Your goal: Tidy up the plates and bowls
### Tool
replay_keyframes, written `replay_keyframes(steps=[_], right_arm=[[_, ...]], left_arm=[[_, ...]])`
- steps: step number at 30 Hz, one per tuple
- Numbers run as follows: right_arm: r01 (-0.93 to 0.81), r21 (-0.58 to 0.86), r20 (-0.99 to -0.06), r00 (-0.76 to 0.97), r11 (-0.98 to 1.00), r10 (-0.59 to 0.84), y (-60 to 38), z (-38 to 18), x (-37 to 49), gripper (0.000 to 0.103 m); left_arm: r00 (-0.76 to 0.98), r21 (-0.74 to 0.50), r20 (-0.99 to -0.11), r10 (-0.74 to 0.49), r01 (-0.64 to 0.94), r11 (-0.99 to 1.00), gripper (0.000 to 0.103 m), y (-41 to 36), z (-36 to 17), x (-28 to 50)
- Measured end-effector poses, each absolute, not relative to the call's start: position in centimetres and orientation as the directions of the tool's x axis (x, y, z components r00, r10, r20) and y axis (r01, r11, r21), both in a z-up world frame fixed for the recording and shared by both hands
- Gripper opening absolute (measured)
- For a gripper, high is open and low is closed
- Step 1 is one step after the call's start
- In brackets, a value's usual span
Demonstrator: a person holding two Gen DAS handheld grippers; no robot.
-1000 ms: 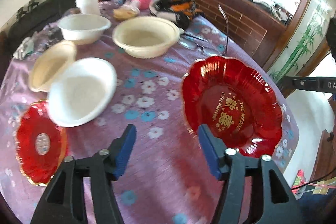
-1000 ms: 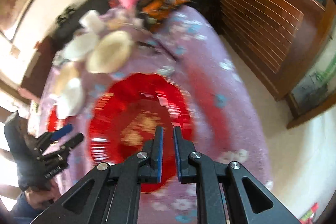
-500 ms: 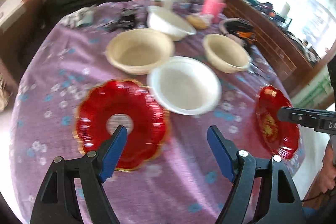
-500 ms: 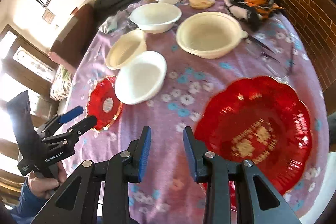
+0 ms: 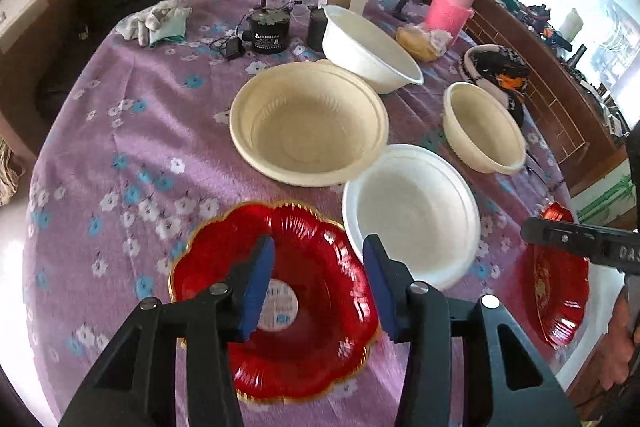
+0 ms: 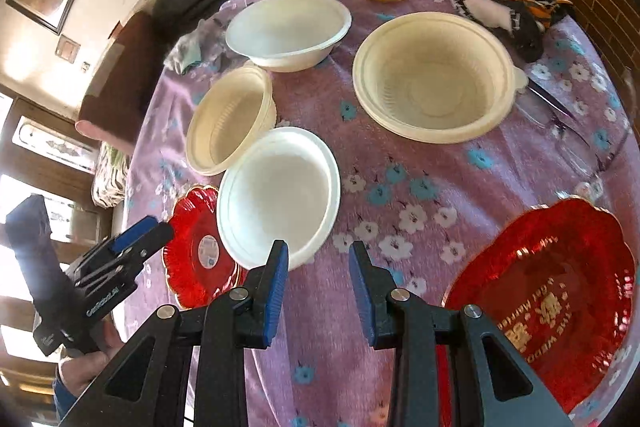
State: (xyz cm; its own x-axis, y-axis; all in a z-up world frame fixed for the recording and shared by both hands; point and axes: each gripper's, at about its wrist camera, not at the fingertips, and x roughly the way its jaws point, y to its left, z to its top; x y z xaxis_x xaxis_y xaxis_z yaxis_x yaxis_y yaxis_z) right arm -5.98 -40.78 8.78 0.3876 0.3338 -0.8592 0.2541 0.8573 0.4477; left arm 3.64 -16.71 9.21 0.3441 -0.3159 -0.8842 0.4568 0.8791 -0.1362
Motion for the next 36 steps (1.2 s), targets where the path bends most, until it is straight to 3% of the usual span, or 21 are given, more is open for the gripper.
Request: replay_keyframes(steps=[2,6,10,13,22,25,27,36], right_arm=[[0.259,0.446,-0.858,0.396,0.857,0.327,-40.7,8.6,-5.4,0.034],[0.272,0.45,-0.863,0.378,0.851,0.335,-40.8,7.4,-4.2,0.033],[0.303,0.44,-0.871,0.372,0.845,0.32,-41.2,6.2,-3.4,0.028],[0.316,0.444,-0.871,0.37,0.838,0.322,-41.5,5.6,-3.0,0.019],[0.323,0.449,-0.872,0.361,0.833,0.33,-40.9,4.5,-2.0,0.017],[0.326,0.431,-0.88,0.355,0.841,0.314,-40.4,4.0,-2.0,0.017],[0.324,0.42,-0.885,0.354,0.848,0.303,-40.0,3.8,-2.0,0.01],[0.33,0.424,-0.879,0.376,0.844,0.294,-40.3,4.3,-2.9,0.01]], left_arm=[[0.323,-0.14,-0.895,-0.309,0.454,0.88,0.044,-17.1,8.3,4.6],[0.28,-0.157,-0.909,-0.309,0.456,0.876,0.028,-17.6,6.8,6.1],[0.257,-0.173,-0.91,-0.326,0.479,0.861,0.024,-18.3,6.1,7.0],[0.239,-0.174,-0.915,-0.326,0.496,0.851,0.014,-19.0,5.5,7.5],[0.218,-0.178,-0.917,-0.335,0.526,0.832,0.008,-20.3,4.4,8.5],[0.221,-0.172,-0.916,-0.334,0.537,0.826,0.001,-20.7,4.2,8.4],[0.224,-0.17,-0.914,-0.338,0.545,0.821,0.0,-20.8,4.3,8.2],[0.244,-0.163,-0.905,-0.347,0.556,0.815,0.0,-21.0,5.4,6.7]])
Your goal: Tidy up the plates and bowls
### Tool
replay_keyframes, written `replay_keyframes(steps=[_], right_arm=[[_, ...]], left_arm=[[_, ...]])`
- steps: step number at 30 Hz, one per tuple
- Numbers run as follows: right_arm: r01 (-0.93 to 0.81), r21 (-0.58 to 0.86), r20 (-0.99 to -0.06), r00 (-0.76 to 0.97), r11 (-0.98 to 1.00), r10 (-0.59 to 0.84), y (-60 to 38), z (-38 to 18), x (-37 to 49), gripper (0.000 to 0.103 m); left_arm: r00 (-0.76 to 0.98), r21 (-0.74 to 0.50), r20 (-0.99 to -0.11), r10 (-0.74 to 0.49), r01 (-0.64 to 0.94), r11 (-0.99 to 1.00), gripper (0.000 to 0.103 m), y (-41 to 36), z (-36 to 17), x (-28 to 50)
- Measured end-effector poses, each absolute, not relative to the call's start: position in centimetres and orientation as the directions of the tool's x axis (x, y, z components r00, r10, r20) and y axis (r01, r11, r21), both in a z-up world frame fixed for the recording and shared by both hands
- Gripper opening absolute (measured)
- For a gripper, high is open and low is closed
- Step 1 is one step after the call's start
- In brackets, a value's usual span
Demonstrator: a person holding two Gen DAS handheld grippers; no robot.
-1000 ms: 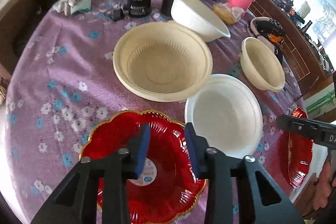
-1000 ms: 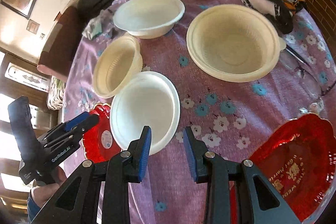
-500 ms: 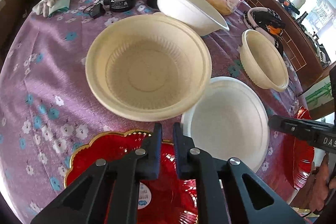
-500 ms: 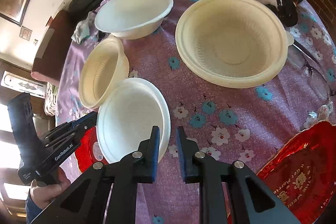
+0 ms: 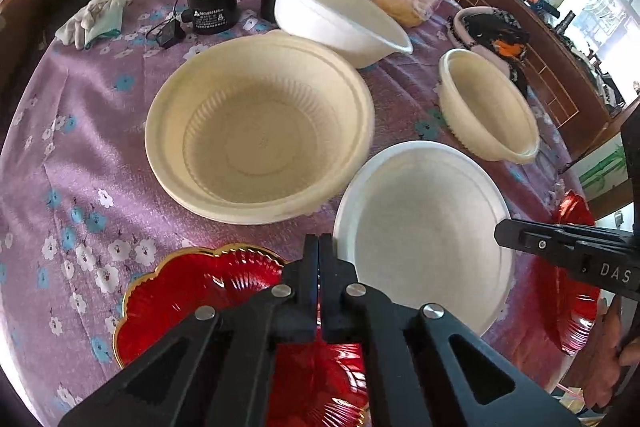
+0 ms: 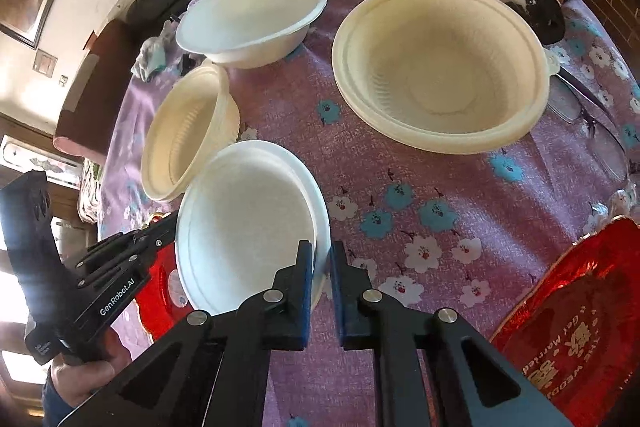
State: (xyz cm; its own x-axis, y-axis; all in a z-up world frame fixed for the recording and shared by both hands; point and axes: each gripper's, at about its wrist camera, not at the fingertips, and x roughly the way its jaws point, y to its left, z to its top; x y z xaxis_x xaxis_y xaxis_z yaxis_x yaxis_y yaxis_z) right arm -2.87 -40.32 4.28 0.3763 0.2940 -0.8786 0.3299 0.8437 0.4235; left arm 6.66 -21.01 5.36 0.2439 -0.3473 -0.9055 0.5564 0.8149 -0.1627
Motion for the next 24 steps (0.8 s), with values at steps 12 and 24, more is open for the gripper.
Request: replay_keyframes(steps=[12,24], right_arm=[[0.28,0.454,-0.853,0.412,0.846,0.321,-40.1,6.7,-6.5,0.01],[0.194,0.477,-0.837,0.399,0.857,0.375,-37.3,7.5,-8.1,0.01]], left_arm=[[0.294,-0.146,-0.89,-0.348,0.54,0.829,0.0,-19.7,7.4,2.6],[0.338,-0.144,-0.884,-0.322,0.46,0.876,0.0,-16.2,8.2,-0.2]])
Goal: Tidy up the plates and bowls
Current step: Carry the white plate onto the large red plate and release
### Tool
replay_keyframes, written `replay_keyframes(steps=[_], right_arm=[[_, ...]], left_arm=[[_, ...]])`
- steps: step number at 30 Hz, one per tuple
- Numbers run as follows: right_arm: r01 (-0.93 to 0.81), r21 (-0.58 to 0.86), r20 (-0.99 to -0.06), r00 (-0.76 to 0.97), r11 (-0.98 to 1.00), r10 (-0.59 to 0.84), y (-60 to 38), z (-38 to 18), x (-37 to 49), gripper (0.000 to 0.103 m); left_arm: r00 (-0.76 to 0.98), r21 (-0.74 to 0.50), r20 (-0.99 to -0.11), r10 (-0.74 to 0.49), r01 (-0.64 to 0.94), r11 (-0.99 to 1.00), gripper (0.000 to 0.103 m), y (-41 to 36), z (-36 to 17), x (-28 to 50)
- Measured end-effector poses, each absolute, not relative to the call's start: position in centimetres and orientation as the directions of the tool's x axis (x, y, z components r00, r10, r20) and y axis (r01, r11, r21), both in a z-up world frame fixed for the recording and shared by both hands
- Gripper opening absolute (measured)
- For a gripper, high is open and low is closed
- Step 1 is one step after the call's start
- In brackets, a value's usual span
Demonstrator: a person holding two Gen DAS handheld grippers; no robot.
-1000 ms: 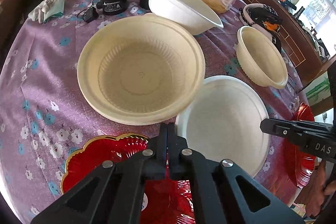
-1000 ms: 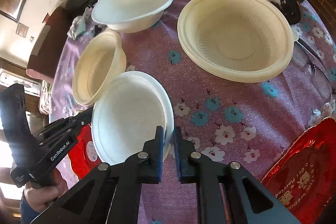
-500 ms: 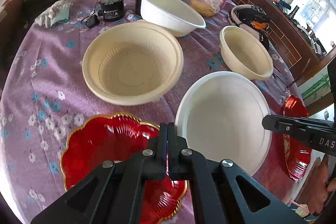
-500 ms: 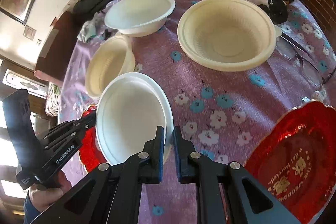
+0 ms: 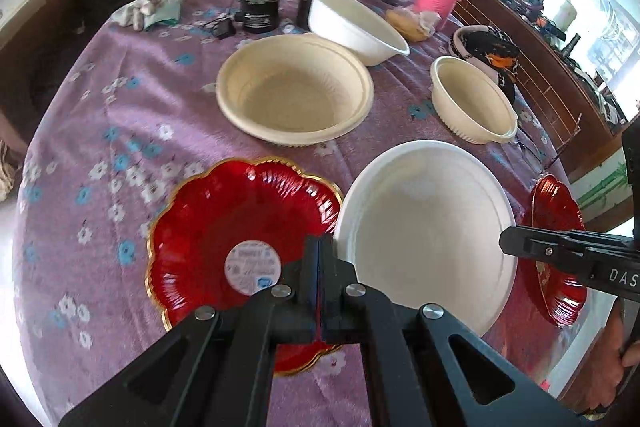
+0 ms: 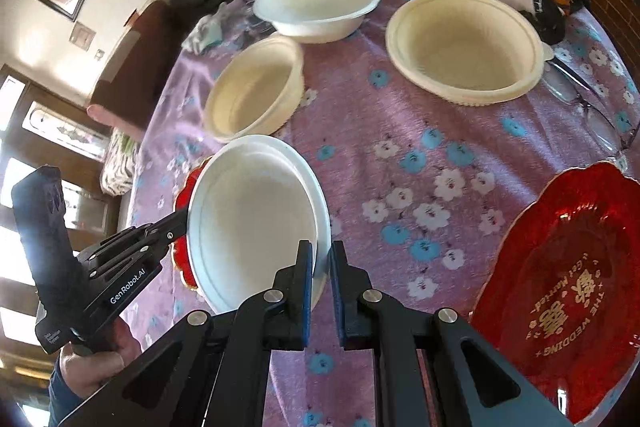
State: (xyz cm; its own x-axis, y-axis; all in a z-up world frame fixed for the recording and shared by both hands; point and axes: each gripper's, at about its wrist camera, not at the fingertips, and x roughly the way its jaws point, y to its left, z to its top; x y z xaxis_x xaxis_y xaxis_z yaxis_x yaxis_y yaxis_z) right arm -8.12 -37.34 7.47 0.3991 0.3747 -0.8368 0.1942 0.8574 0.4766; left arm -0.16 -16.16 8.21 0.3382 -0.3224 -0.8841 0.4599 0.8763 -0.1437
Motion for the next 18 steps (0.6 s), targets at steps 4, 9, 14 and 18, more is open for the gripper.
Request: replay_keyframes(steps=[4,9,14,18], right_arm=[[0.179,0.492,-0.83,0.392,0.852,0.396,-36.8,7.4,-8.3,0.01],[0.17,0.494,-0.828,0.39,0.852,0.402,-36.8,7.6,-8.9,0.01],[0.182,0.5,-0.822,0.407,0.847,0.399,-37.8,7.9,-9.9,0.01],[0.212,0.51,-0.815,0.43,0.834,0.389,-40.0,8.4,-11.6,0.01]], left_arm=[[0.348,-0.14,-0.884,-0.312,0.44,0.887,0.0,-15.5,8.4,-0.9],[0.359,-0.147,-0.875,-0.324,0.441,0.886,0.0,-15.6,8.9,-1.9],[0.357,-0.141,-0.873,-0.333,0.467,0.873,0.0,-17.3,9.3,-2.8],[0.344,-0.134,-0.872,-0.348,0.516,0.846,0.0,-19.9,9.7,-3.6]])
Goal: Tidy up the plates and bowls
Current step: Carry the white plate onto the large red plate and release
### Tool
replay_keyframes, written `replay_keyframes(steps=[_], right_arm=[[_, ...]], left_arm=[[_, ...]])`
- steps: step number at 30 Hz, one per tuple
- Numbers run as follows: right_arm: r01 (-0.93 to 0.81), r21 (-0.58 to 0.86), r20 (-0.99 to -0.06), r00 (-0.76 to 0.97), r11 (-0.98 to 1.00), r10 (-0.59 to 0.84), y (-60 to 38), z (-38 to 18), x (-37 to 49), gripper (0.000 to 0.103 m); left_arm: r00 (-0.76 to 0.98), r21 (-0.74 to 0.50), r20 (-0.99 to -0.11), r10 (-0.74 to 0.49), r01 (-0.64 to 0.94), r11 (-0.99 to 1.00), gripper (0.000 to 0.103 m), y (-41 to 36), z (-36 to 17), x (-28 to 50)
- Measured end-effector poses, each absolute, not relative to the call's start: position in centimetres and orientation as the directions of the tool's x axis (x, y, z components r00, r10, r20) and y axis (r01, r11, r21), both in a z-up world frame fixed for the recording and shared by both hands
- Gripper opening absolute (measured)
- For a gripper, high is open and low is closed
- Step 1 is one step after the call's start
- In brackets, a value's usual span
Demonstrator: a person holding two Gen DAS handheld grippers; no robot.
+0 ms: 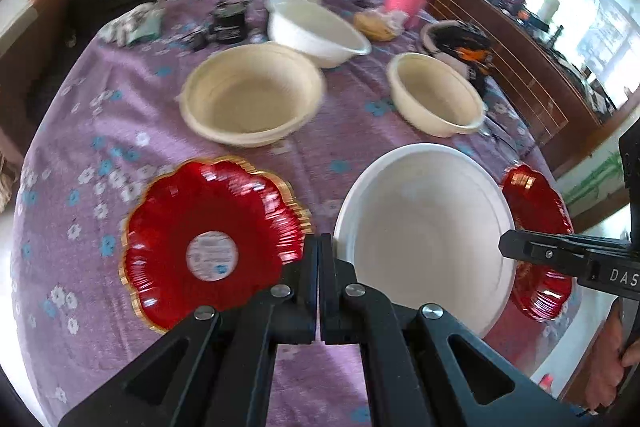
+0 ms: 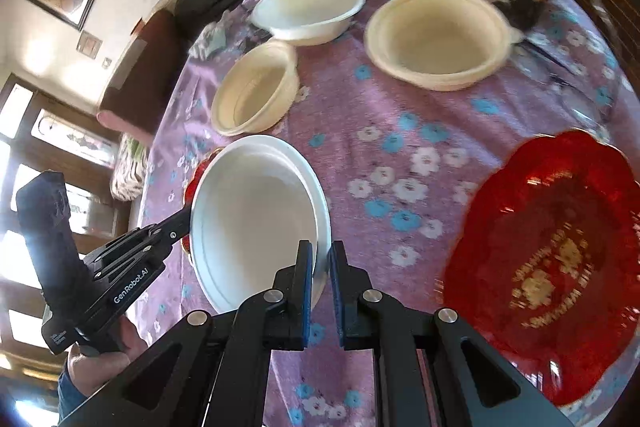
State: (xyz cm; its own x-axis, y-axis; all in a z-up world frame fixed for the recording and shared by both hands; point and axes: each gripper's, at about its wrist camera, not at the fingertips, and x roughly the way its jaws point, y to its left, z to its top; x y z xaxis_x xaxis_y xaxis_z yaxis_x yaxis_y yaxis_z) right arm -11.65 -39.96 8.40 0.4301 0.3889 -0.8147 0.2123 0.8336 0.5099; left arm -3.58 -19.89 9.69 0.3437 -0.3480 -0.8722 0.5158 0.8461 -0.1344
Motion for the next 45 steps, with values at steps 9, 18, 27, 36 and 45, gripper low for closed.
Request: replay_keyframes(steps=[9,18,27,36,45], right_arm=[[0.326,0.54,-0.79,0.515,0.776,0.334,-46.6,9.7,-17.6,0.01],[0.483,0.53,-0.81,0.532,0.697,0.247,-53.2,8.1,-23.2,0.01],[0.558,0.484,-0.848,0.489,0.674,0.204,-56.4,5.8,-25.2,0.01],[0.568,0.466,-0.865,0.453,0.678,0.214,-57.2,4.5,-24.7,0.01],[0.581,0.447,-0.873,0.448,0.68,0.191,-57.5,4.6,-24.6,0.013]], left_arm=[[0.292,-0.116,-0.873,-0.391,0.653,0.748,0.0,-28.1,10.3,-6.4],[0.21,-0.084,-0.903,-0.375,0.77,0.633,0.0,-36.1,7.6,-10.1],[0.178,-0.079,-0.917,-0.358,0.797,0.599,0.0,-39.6,5.6,-11.3],[0.17,-0.083,-0.923,-0.345,0.787,0.612,0.0,-40.1,4.7,-11.0],[0.165,-0.095,-0.921,-0.352,0.784,0.614,0.007,-39.9,4.9,-11.1]])
